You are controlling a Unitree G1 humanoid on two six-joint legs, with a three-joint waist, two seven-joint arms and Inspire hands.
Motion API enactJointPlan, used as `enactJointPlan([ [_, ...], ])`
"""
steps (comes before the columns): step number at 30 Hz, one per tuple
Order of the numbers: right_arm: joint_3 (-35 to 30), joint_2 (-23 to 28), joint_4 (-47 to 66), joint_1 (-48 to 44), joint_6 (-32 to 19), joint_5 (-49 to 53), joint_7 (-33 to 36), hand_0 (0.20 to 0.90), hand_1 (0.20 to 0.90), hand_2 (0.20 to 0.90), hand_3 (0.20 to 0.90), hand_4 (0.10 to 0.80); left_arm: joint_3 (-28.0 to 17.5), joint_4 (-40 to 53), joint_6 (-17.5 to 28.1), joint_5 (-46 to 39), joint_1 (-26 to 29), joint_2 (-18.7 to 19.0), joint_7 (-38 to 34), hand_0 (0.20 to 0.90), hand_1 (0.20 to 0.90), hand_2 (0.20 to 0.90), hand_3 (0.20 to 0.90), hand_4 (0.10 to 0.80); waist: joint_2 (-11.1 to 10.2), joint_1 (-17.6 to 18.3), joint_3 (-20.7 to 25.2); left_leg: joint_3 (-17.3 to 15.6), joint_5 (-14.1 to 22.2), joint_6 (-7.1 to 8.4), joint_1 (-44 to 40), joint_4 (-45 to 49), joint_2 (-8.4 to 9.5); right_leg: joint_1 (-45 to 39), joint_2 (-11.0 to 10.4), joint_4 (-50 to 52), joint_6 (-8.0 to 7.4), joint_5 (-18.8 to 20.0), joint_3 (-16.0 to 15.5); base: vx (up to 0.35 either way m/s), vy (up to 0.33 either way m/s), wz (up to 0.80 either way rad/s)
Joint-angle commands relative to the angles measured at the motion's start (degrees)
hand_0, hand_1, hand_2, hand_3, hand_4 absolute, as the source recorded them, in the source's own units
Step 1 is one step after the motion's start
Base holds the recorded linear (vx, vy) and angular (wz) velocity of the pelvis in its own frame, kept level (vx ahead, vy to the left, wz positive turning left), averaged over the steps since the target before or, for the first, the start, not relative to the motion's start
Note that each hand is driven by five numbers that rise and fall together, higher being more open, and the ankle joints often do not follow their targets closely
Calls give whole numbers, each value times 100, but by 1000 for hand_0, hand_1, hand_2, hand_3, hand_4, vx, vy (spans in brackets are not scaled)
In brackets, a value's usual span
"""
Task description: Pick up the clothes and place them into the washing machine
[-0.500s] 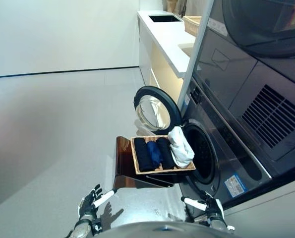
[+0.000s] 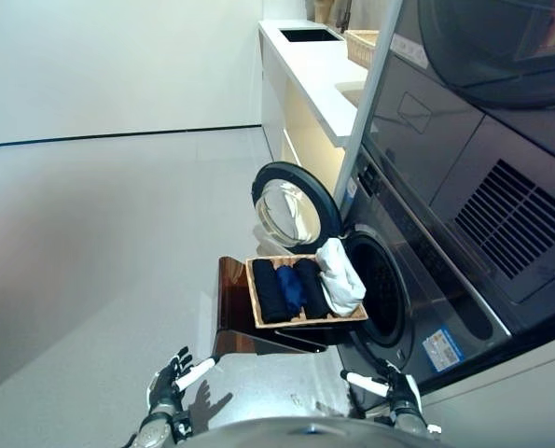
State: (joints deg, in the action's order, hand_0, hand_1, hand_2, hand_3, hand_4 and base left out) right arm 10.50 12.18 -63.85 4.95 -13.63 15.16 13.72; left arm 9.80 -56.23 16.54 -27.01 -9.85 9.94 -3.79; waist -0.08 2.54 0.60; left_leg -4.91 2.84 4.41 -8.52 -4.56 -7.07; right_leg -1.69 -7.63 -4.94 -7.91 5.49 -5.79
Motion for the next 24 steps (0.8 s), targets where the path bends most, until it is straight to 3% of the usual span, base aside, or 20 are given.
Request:
enactJointPlan([
  [1, -246, 26, 44, -334, -318, 158, 93, 900, 900, 900, 900, 800, -127, 376, 350, -59, 351, 239, -13, 900, 900, 900, 900, 800, -237, 106, 144, 104, -182, -50, 456, -44, 245, -88, -81, 15, -103, -183, -150, 0, 0, 0],
  [15, -260, 39, 82, -331, -307, 157, 96, 900, 900, 900, 900, 800, -108, 367, 349, -35, 358, 232, -19, 900, 900, 900, 900, 800, -243, 110, 109, 118, -158, -79, 434, -44, 265, -101, -106, 51, -112, -201, -119, 0, 0, 0],
  [24, -403, 73, -6, -356, -247, 231, 68, 900, 900, 900, 900, 800, -30, 353, 349, 19, 430, 203, 0, 900, 900, 900, 900, 800, -225, 146, -14, 140, -89, -255, 409, -44, 421, 150, -280, 688, -163, -338, 2, 10, 57, -1],
])
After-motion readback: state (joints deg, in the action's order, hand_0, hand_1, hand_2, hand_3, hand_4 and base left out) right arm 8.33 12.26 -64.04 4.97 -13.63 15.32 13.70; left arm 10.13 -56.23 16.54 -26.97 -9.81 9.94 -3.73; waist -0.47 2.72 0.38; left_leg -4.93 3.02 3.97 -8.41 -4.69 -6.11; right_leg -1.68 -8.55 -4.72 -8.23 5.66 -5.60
